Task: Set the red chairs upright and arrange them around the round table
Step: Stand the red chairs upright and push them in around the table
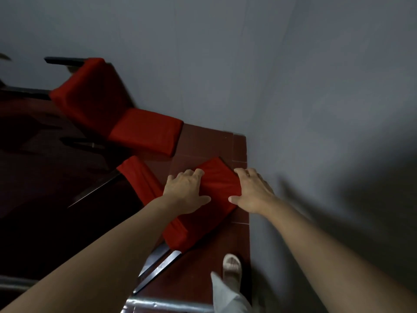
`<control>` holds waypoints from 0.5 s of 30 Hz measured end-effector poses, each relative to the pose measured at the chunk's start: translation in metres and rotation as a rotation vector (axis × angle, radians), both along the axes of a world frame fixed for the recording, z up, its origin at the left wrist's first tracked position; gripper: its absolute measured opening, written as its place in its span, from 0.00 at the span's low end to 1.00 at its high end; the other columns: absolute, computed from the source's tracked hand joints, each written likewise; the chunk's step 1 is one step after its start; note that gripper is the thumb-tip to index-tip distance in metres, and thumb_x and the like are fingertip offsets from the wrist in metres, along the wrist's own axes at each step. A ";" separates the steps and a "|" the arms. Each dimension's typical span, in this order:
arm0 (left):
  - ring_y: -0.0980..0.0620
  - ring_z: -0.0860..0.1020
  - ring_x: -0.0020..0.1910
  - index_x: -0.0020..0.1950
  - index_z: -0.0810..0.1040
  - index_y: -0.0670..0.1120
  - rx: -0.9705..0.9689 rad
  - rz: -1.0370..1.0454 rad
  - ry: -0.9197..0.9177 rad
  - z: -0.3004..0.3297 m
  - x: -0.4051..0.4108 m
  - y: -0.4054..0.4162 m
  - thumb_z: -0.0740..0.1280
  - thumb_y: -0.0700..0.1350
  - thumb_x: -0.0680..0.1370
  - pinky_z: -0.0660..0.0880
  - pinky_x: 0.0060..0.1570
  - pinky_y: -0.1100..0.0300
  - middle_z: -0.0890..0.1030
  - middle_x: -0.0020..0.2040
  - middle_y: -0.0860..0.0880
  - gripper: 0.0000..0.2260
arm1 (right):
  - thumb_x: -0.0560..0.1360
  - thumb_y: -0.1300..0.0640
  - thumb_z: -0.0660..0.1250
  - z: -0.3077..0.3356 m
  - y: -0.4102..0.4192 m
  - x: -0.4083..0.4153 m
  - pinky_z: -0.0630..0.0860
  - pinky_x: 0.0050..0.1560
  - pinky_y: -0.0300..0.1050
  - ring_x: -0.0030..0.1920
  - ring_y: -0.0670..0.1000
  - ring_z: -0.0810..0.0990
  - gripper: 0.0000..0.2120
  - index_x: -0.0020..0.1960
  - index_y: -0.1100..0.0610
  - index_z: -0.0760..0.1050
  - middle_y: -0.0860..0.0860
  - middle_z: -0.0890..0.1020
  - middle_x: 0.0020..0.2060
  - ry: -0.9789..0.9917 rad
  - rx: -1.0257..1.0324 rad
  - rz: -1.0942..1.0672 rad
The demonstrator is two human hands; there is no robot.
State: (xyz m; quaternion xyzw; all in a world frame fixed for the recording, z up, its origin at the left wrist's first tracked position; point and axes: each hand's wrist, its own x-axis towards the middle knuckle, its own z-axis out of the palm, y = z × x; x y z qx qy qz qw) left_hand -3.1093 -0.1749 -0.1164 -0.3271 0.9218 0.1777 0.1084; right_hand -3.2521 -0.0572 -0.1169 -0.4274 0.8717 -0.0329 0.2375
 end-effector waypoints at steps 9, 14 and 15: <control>0.49 0.69 0.67 0.74 0.58 0.50 0.048 0.148 -0.075 -0.055 -0.097 -0.066 0.66 0.59 0.75 0.61 0.69 0.49 0.70 0.68 0.48 0.32 | 0.73 0.46 0.70 -0.074 -0.093 -0.103 0.69 0.66 0.52 0.69 0.57 0.66 0.40 0.76 0.51 0.52 0.56 0.61 0.72 -0.092 0.084 0.099; 0.48 0.68 0.68 0.74 0.58 0.49 0.080 0.202 -0.110 -0.091 -0.135 -0.089 0.66 0.59 0.75 0.61 0.69 0.48 0.69 0.69 0.48 0.33 | 0.73 0.46 0.70 -0.112 -0.122 -0.144 0.67 0.67 0.51 0.70 0.57 0.63 0.40 0.76 0.51 0.51 0.56 0.60 0.72 -0.115 0.141 0.131; 0.48 0.68 0.68 0.74 0.58 0.49 0.083 0.202 -0.119 -0.096 -0.138 -0.091 0.66 0.59 0.75 0.61 0.69 0.48 0.69 0.69 0.48 0.33 | 0.73 0.46 0.70 -0.116 -0.124 -0.149 0.67 0.67 0.51 0.70 0.57 0.63 0.40 0.76 0.51 0.51 0.56 0.60 0.72 -0.118 0.149 0.127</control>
